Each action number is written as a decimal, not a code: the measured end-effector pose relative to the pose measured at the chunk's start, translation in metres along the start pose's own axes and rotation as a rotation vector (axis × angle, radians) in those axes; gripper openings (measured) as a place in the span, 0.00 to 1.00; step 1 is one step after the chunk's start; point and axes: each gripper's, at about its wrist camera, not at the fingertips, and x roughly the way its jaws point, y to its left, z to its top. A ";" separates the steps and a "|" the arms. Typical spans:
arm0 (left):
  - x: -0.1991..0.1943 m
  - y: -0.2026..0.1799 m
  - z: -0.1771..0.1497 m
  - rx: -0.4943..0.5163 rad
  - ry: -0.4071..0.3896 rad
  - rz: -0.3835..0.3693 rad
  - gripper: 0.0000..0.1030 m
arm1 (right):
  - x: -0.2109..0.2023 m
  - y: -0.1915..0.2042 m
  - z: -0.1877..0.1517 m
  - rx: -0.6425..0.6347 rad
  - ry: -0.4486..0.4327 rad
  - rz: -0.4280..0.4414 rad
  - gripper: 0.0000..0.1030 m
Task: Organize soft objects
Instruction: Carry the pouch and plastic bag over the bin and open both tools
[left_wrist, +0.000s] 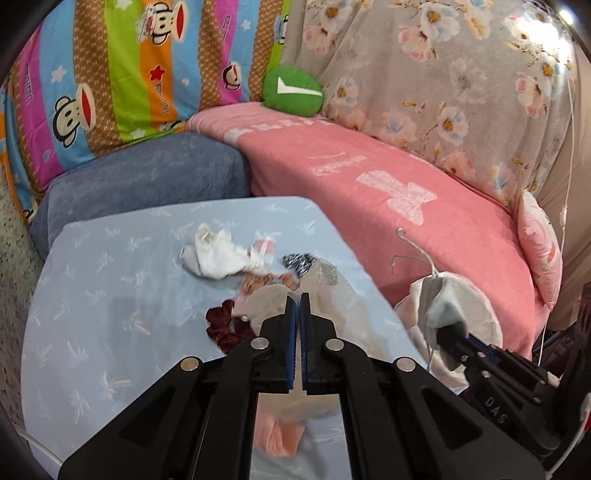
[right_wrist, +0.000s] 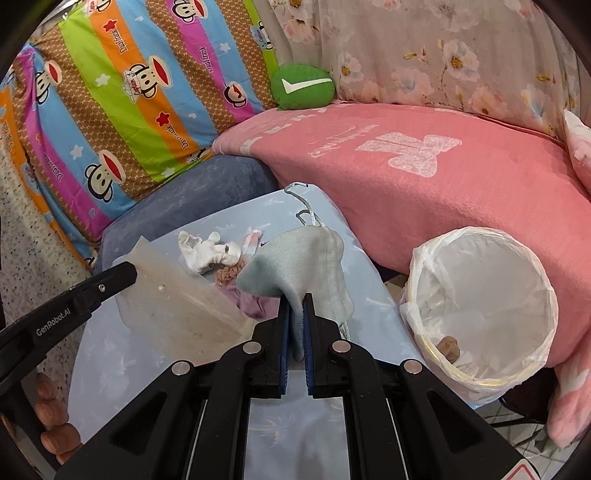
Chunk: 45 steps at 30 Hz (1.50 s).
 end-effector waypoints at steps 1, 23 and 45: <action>-0.003 -0.004 0.003 0.006 -0.009 -0.006 0.02 | -0.003 -0.001 0.002 0.001 -0.006 -0.001 0.06; 0.017 -0.130 0.019 0.196 -0.029 -0.172 0.02 | -0.052 -0.116 0.012 0.154 -0.094 -0.149 0.06; 0.074 -0.224 0.004 0.356 0.082 -0.252 0.05 | -0.042 -0.195 0.005 0.257 -0.069 -0.256 0.07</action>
